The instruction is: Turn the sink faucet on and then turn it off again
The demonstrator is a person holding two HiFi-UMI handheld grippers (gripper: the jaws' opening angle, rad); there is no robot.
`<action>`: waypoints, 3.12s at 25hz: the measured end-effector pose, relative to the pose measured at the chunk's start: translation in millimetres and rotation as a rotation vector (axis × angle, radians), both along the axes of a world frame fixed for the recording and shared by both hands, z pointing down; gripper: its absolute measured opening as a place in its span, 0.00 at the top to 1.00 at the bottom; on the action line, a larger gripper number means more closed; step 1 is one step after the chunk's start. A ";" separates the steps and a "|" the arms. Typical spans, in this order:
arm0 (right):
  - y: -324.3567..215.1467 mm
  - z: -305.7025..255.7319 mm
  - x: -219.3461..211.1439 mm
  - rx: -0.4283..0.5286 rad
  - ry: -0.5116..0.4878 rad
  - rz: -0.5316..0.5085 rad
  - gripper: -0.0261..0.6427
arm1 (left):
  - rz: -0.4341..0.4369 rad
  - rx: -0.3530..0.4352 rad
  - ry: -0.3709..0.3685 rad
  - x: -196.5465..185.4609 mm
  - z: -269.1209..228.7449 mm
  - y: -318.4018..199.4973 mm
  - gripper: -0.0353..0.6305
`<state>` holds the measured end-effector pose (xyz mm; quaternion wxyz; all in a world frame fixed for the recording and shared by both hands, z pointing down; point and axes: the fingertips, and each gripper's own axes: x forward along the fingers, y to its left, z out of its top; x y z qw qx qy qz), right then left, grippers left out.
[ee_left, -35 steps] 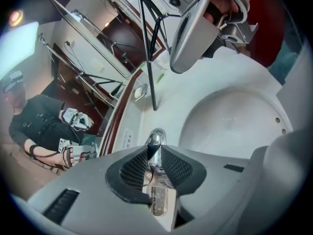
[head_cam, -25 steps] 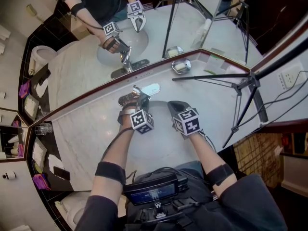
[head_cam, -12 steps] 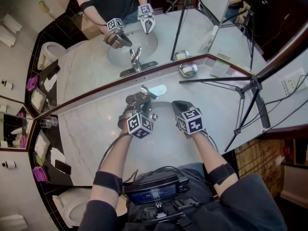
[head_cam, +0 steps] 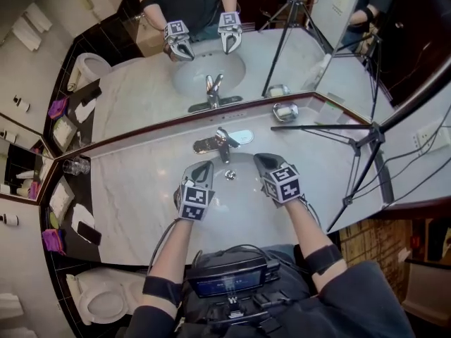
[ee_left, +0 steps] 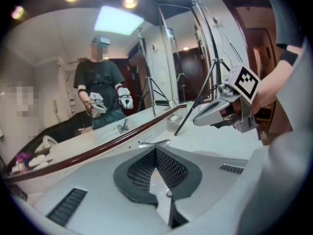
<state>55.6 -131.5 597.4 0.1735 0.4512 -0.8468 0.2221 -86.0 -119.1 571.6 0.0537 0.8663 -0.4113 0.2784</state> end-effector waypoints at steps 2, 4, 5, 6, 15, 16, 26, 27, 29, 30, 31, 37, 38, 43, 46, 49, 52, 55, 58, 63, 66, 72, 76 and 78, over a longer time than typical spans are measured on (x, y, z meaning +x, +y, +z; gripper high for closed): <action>1.3 -3.5 -3.1 0.006 -0.019 -0.012 0.93 | -0.054 -0.019 0.065 -12.0 -11.3 4.1 0.94; 3.5 -3.3 -4.3 -0.004 -0.021 -0.021 0.93 | -0.120 -0.040 0.137 -27.5 -16.0 7.7 0.94; 4.7 -2.8 -4.6 -0.009 -0.018 -0.027 0.93 | -0.157 -0.049 0.170 -37.0 -15.4 9.0 0.94; 5.6 -2.8 -4.9 -0.011 -0.014 -0.032 0.93 | -0.189 -0.060 0.196 -46.3 -13.7 10.9 0.94; 6.8 -5.5 -3.3 -0.002 0.004 -0.031 0.93 | -0.290 -0.069 0.305 -77.2 -16.5 30.2 0.94; 6.9 -5.7 -3.6 -0.001 0.004 -0.032 0.93 | -0.294 -0.063 0.308 -77.6 -17.0 30.4 0.94; 6.0 -6.0 -5.0 0.001 0.009 -0.035 0.93 | -0.331 -0.040 0.273 -84.5 -15.3 24.7 0.94; 5.8 -5.7 -4.8 0.001 0.009 -0.033 0.93 | -0.329 -0.039 0.265 -84.1 -14.6 23.7 0.94; 4.9 -5.4 -4.1 -0.001 0.011 -0.027 0.93 | -0.320 -0.039 0.248 -82.3 -12.4 21.9 0.94; 4.5 -5.3 -4.0 -0.003 0.010 -0.025 0.93 | -0.313 -0.041 0.242 -80.8 -11.2 21.1 0.94; 4.2 -5.1 -4.1 -0.005 0.009 -0.023 0.93 | -0.303 -0.047 0.239 -78.8 -9.6 20.3 0.92; -1.1 -0.8 -3.1 -0.015 -0.005 -0.011 0.93 | -0.182 -0.051 0.126 -49.9 0.0 7.2 0.75; -1.5 0.9 -2.1 -0.018 -0.006 -0.007 0.93 | -0.144 -0.044 0.089 -40.8 0.6 4.0 0.71; -0.4 6.8 2.4 -0.031 -0.008 0.006 0.93 | 0.032 0.044 -0.137 -3.0 20.5 -18.6 0.58; -0.2 7.6 4.3 -0.034 -0.007 0.010 0.93 | 0.165 0.106 -0.293 19.6 33.4 -33.6 0.51; -1.1 8.8 7.8 -0.037 -0.006 0.018 0.93 | 0.296 0.161 -0.437 39.9 49.5 -44.7 0.50; -3.1 11.1 10.8 -0.040 -0.004 0.022 0.93 | 0.362 0.201 -0.543 52.7 60.3 -56.1 0.50; -3.7 14.0 15.2 -0.046 -0.004 0.028 0.93 | 0.413 0.205 -0.590 63.0 79.2 -65.2 0.50; -3.4 17.5 20.4 -0.053 -0.004 0.035 0.93 | 0.444 0.199 -0.618 71.8 94.4 -70.1 0.50; -1.2 22.4 30.3 -0.062 -0.005 0.051 0.93 | 0.455 0.202 -0.634 83.0 104.2 -75.7 0.50; 0.2 24.5 34.6 -0.069 -0.006 0.061 0.93 | 0.446 0.195 -0.642 85.4 108.6 -79.5 0.51; 0.4 26.7 38.7 -0.073 -0.008 0.072 0.93 | 0.392 0.182 -0.623 87.4 107.4 -91.2 0.55; 0.5 27.6 38.9 -0.075 -0.009 0.073 0.93 | 0.400 0.182 -0.626 90.5 109.7 -88.7 0.62; 0.3 27.7 38.2 -0.076 -0.009 0.072 0.93 | 0.380 0.176 -0.610 90.3 108.5 -89.4 0.64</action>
